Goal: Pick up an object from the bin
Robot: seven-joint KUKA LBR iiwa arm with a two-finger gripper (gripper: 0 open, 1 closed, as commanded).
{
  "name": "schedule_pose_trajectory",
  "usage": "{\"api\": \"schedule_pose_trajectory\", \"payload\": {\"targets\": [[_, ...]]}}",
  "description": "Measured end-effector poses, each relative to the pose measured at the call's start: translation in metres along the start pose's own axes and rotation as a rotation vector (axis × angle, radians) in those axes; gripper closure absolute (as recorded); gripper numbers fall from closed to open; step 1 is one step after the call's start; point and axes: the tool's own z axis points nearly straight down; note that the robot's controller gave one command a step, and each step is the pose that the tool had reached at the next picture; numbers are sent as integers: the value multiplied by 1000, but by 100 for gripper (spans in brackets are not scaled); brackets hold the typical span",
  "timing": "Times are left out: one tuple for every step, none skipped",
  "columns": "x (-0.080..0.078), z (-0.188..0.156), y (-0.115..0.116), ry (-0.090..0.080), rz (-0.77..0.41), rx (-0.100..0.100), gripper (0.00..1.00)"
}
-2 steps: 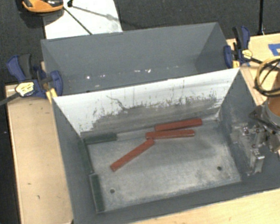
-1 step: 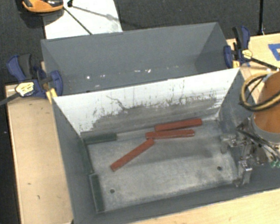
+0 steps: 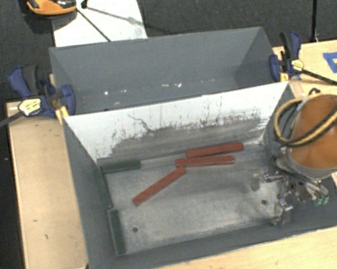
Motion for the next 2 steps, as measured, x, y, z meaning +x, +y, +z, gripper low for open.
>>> {"api": "schedule_pose_trajectory", "payload": {"targets": [[-18, -13, 52, 8, -7, -3, 0], [-76, -53, 78, 10, -47, -4, 0]]}}
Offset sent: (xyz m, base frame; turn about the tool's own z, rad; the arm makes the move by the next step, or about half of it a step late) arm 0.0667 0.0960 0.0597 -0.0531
